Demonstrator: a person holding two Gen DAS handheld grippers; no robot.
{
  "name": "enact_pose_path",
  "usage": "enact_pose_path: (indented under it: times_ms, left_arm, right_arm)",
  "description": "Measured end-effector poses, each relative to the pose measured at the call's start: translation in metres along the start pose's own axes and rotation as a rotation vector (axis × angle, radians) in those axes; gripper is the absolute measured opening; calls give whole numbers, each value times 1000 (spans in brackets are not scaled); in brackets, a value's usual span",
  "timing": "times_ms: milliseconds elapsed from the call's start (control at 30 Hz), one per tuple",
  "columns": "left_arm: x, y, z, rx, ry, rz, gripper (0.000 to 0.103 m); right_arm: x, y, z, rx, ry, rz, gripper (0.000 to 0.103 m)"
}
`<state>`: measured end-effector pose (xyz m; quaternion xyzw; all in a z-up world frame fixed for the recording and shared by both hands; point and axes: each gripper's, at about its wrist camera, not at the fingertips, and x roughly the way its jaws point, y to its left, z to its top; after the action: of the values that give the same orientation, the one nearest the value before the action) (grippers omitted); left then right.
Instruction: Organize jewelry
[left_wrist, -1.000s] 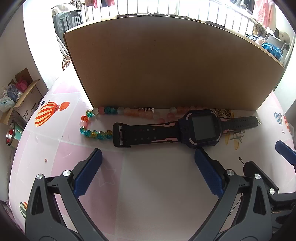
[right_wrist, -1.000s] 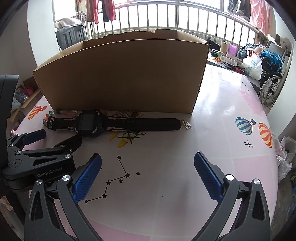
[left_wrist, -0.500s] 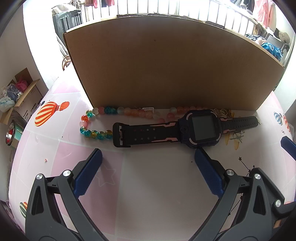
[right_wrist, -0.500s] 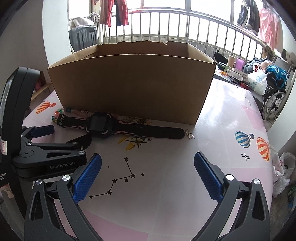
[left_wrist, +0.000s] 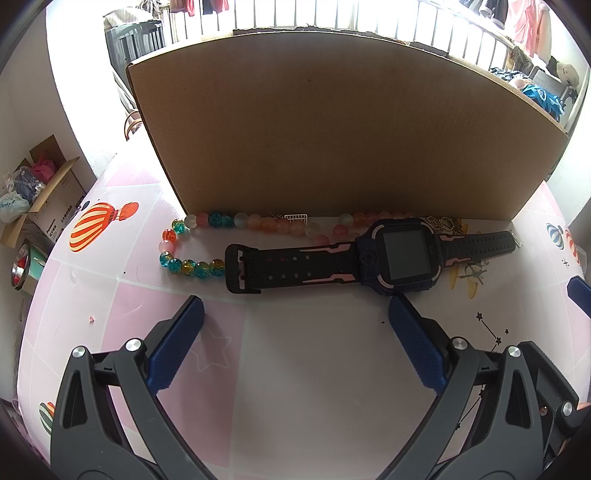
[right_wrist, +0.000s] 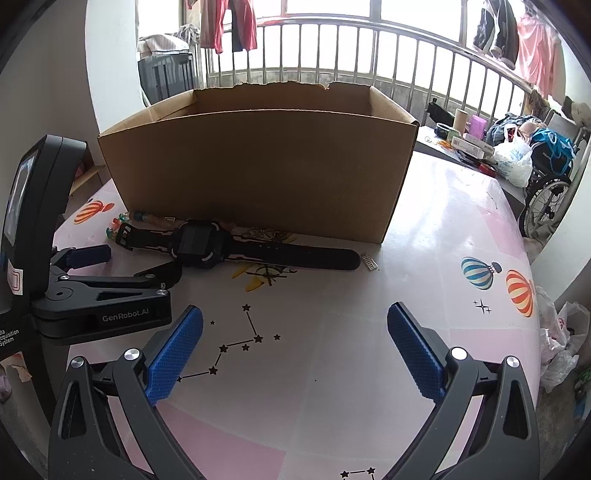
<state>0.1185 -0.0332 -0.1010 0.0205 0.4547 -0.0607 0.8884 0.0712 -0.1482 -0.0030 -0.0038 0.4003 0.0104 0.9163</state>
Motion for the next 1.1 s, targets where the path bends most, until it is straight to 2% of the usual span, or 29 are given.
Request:
enact_pose_path:
  times_ms: [200, 333, 433, 567, 1100]
  left_arm:
    - [0, 0, 0, 0, 0, 0, 96]
    - [0, 0, 0, 0, 0, 0, 96]
    - [0, 1, 1, 0, 0, 0, 96]
    - [0, 0, 1, 0, 0, 0, 96]
    - [0, 0, 0, 0, -1, 0, 96]
  right_arm:
    - [5, -6, 0, 34, 16, 6, 98]
    - [9, -14, -1, 81, 26, 42, 98]
    - [11, -17, 0, 102, 32, 24, 98]
    - [7, -11, 1, 51, 10, -21, 98]
    - [2, 1, -1, -50, 15, -30, 98]
